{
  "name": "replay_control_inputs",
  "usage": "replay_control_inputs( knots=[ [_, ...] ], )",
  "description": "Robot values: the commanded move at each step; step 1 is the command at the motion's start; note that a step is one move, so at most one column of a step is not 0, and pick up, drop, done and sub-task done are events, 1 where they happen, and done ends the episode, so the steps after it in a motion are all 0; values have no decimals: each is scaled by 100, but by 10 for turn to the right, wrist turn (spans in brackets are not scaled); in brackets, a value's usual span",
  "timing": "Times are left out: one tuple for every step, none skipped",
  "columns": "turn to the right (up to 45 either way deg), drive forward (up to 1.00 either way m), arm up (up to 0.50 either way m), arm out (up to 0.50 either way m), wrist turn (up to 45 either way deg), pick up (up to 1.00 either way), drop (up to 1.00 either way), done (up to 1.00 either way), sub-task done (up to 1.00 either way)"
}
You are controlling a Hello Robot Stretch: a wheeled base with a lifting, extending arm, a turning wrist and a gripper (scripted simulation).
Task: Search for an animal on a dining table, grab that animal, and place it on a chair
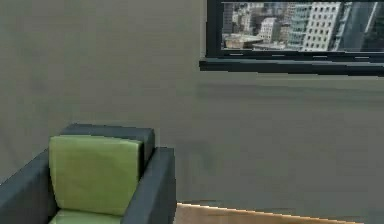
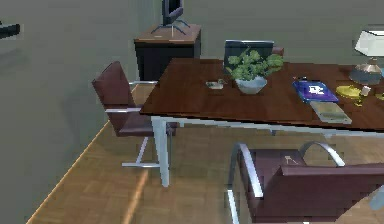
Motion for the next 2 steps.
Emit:
replay_control_inputs(
  knots=[
    [120, 0, 0, 0, 0, 0, 0, 0, 0],
    [0, 5, 0, 0, 0, 0, 0, 0, 0]
  ],
)
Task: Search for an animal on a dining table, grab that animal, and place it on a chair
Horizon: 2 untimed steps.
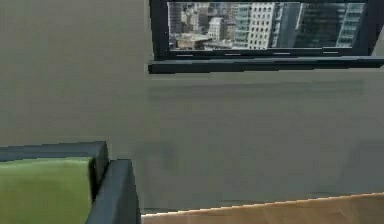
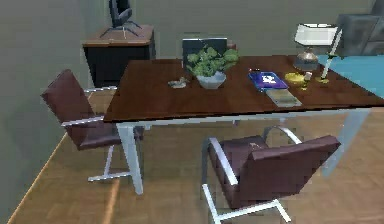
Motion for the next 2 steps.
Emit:
replay_control_inputs(
  knots=[
    [450, 0, 0, 0, 0, 0, 0, 0, 0],
    [360, 0, 0, 0, 0, 0, 0, 0, 0]
  ],
)
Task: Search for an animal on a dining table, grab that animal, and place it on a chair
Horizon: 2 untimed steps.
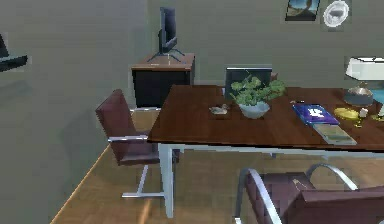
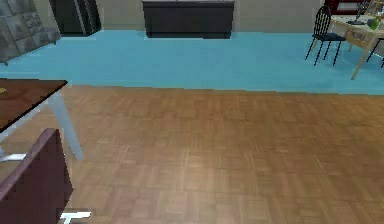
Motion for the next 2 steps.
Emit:
replay_control_inputs(
  knots=[
    [0, 40, 0, 0, 0, 0, 0, 0, 0],
    [-450, 0, 0, 0, 0, 0, 0, 0, 0]
  ],
)
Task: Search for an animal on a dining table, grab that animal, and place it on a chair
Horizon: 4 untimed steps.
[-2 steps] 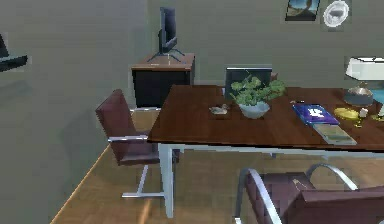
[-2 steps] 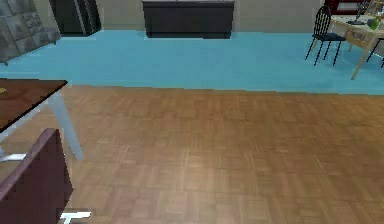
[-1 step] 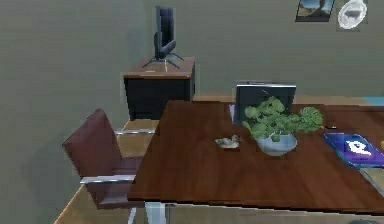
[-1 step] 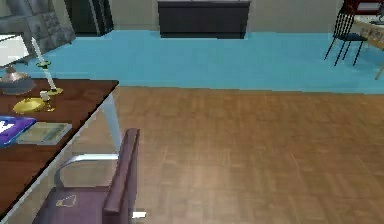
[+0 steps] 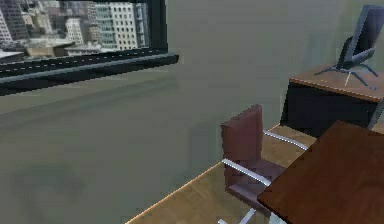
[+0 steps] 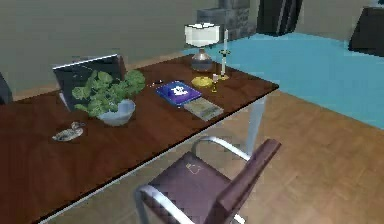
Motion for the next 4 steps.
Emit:
replay_control_inputs(
  knots=[
    [-300, 0, 0, 0, 0, 0, 0, 0, 0],
    [450, 0, 0, 0, 0, 0, 0, 0, 0],
    [270, 0, 0, 0, 0, 0, 0, 0, 0],
    [0, 35, 0, 0, 0, 0, 0, 0, 0]
  ],
)
